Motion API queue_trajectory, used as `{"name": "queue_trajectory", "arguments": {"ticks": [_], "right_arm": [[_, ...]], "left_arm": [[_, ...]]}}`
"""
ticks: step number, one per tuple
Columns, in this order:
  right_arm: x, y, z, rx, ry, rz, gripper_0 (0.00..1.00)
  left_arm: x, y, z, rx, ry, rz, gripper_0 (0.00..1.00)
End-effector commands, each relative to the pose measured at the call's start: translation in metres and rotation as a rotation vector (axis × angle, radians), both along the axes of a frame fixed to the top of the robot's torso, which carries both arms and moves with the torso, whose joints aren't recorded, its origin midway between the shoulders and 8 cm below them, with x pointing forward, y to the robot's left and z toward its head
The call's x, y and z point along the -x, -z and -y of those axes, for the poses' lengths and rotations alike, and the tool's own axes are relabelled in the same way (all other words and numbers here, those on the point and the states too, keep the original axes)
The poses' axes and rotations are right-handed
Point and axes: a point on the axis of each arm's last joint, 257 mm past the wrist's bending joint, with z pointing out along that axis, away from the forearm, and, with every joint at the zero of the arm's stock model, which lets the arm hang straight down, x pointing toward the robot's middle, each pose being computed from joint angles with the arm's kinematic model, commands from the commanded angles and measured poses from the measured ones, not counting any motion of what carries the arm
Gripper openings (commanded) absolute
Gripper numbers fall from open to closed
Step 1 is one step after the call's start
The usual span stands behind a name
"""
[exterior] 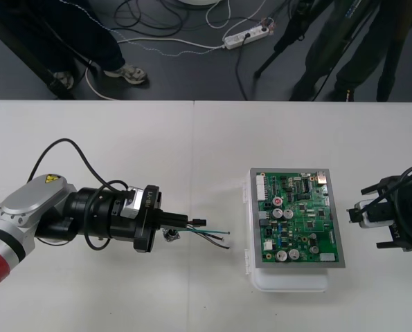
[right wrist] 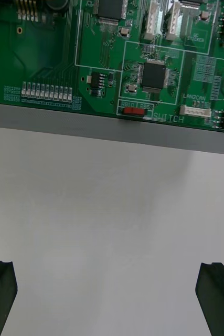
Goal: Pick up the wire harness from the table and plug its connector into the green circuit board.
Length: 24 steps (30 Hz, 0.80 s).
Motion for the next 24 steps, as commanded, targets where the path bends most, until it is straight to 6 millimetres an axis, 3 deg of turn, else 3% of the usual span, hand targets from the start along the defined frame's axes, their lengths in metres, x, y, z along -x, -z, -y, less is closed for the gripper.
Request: {"name": "queue_trajectory", "arguments": {"ticks": [1, 10, 24], "right_arm": [[0.006, 0.004, 0.000, 0.044, 0.030, -0.024, 1.00], [-0.005, 0.012, -0.001, 0.139, 0.062, 0.018, 1.00], [-0.024, 0.013, -0.018, 0.116, 0.156, 0.068, 1.00]], "left_arm": [[0.009, -0.020, 0.024, 0.057, 0.087, 0.084, 0.00], [0.003, -0.014, 0.034, 0.034, 0.072, 0.101, 0.00], [-0.007, -0.006, 0.051, 0.014, 0.025, 0.101, 0.00]]}}
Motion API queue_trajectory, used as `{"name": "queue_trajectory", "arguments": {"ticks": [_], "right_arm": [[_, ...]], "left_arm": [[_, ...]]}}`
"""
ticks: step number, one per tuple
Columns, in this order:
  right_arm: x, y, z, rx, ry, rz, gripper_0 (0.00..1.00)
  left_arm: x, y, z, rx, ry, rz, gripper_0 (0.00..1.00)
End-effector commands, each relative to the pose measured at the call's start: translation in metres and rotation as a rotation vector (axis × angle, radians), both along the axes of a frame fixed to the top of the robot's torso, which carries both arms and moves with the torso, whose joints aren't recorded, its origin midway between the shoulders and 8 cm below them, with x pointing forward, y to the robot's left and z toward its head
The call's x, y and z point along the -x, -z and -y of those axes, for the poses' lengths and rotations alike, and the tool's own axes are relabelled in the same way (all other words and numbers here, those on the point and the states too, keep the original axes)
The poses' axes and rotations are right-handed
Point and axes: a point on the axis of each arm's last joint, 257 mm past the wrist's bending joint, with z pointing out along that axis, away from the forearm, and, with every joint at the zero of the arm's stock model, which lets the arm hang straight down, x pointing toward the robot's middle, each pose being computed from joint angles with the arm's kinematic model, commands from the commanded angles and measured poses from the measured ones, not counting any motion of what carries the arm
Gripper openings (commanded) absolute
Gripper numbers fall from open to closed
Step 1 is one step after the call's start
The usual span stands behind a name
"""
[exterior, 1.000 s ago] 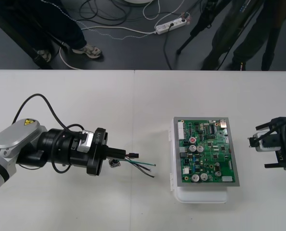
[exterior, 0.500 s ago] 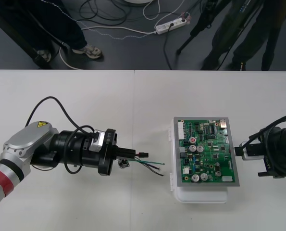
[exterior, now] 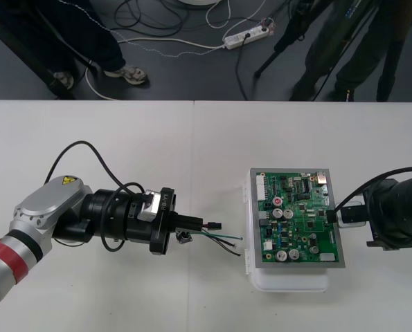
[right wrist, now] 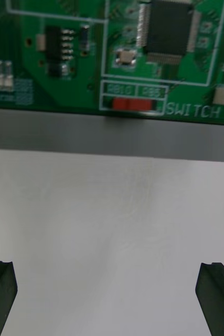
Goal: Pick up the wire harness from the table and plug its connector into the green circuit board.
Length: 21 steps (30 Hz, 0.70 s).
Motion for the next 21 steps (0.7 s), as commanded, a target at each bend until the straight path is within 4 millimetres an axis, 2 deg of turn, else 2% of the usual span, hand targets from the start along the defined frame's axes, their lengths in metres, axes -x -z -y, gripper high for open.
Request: {"name": "queue_trajectory", "arguments": {"ticks": [1, 21], "right_arm": [[-0.010, -0.012, -0.022, -0.047, 0.049, 0.034, 1.00], [-0.005, -0.005, -0.038, -0.075, 0.038, 0.011, 1.00]], "left_arm": [[-0.013, -0.011, 0.027, 0.010, -0.004, 0.093, 0.00], [-0.022, -0.007, 0.045, -0.009, -0.033, 0.092, 0.00]]}}
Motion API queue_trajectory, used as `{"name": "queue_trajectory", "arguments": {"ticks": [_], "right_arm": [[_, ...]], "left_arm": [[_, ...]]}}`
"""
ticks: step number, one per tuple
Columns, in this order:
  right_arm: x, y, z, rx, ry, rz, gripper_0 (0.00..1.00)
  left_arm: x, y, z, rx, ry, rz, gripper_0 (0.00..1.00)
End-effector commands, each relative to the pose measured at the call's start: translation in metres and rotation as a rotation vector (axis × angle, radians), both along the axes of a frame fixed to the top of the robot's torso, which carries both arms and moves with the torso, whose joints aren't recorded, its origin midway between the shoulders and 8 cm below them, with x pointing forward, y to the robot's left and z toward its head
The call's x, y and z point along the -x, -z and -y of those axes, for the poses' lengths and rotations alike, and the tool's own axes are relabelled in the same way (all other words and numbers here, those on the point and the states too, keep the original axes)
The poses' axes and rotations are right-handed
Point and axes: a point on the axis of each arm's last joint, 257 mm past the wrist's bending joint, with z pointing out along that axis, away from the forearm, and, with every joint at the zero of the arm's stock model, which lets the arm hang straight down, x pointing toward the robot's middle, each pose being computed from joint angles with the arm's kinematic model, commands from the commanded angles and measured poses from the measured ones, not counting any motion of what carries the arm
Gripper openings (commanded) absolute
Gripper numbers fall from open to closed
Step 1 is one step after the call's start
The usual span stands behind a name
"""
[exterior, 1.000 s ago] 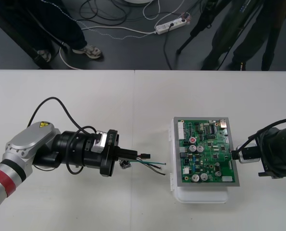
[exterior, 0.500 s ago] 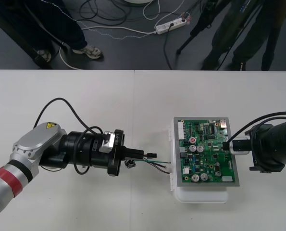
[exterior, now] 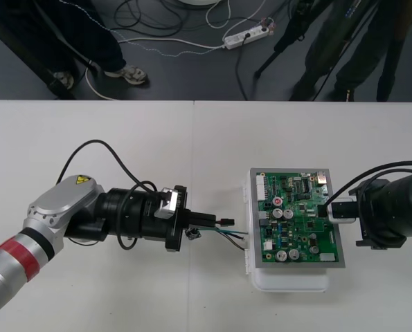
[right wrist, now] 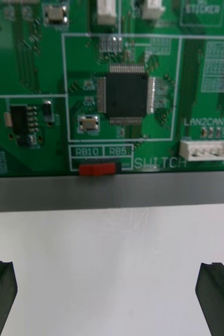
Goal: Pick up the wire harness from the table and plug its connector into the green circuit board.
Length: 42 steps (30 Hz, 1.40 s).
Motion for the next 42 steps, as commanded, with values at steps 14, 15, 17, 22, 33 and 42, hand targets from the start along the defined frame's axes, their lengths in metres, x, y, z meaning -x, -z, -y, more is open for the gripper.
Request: {"name": "queue_trajectory", "arguments": {"ticks": [14, 15, 17, 22, 33, 42], "right_arm": [[-0.004, 0.000, -0.047, -0.045, -0.040, 0.025, 1.00], [-0.004, 0.000, -0.047, -0.045, -0.042, 0.026, 1.00], [-0.004, 0.000, -0.049, -0.048, -0.046, 0.024, 1.00], [-0.002, 0.002, -0.052, -0.050, -0.060, 0.016, 1.00], [0.001, 0.004, -0.057, -0.057, -0.072, 0.009, 1.00], [0.002, 0.005, -0.060, -0.065, -0.069, 0.005, 1.00]], "left_arm": [[-0.013, -0.016, 0.038, 0.018, -0.004, 0.085, 0.00], [-0.013, -0.017, 0.039, 0.020, -0.002, 0.085, 0.00], [-0.013, -0.018, 0.039, 0.020, -0.002, 0.089, 0.00], [-0.012, -0.017, 0.040, 0.019, 0.001, 0.089, 0.00], [-0.011, -0.020, 0.044, 0.027, 0.004, 0.088, 0.00], [-0.010, -0.023, 0.048, 0.035, 0.010, 0.090, 0.00]]}}
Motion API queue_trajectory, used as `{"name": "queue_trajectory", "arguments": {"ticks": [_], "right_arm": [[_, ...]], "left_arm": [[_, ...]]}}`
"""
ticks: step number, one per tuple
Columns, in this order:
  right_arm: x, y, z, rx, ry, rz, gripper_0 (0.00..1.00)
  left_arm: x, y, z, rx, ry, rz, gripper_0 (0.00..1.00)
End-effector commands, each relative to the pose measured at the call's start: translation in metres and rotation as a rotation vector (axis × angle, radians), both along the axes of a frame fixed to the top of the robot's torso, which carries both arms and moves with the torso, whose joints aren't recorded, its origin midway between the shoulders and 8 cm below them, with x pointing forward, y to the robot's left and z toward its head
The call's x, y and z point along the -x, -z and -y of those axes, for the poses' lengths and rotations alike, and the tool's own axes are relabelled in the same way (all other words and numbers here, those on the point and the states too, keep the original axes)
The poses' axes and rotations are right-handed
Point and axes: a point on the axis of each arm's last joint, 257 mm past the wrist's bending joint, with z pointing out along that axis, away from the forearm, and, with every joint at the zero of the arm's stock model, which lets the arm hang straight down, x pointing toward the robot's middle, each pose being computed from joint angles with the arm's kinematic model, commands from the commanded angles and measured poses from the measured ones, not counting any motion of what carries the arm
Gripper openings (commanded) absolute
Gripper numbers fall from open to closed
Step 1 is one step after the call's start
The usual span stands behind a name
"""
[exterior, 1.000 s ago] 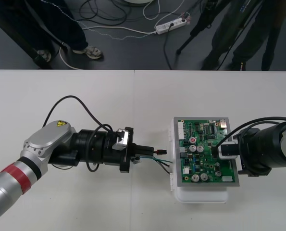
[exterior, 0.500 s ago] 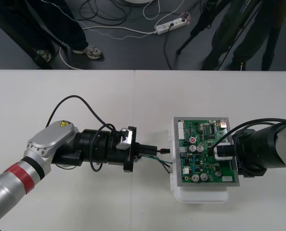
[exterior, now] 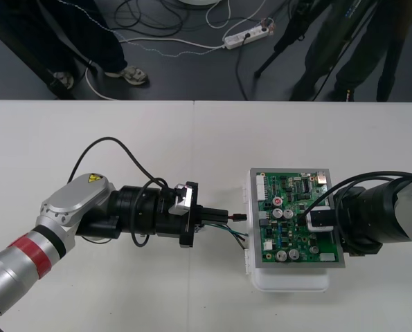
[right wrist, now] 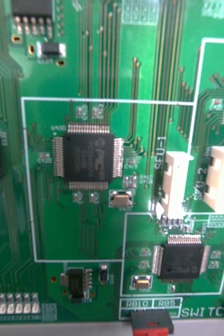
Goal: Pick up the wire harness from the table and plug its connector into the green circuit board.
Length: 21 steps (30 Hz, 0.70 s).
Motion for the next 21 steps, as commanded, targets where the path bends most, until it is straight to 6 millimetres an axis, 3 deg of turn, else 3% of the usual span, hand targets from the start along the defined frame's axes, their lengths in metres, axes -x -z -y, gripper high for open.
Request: {"name": "queue_trajectory", "arguments": {"ticks": [1, 21], "right_arm": [[-0.0040, -0.0120, -0.0209, -0.033, -0.019, 0.023, 1.00], [-0.0031, -0.0117, -0.0235, -0.038, -0.028, 0.021, 1.00]], "left_arm": [[-0.0023, -0.0184, 0.0249, 0.024, 0.031, 0.080, 0.00], [0.0011, -0.0147, 0.0309, 0.007, 0.046, 0.088, 0.00]]}}
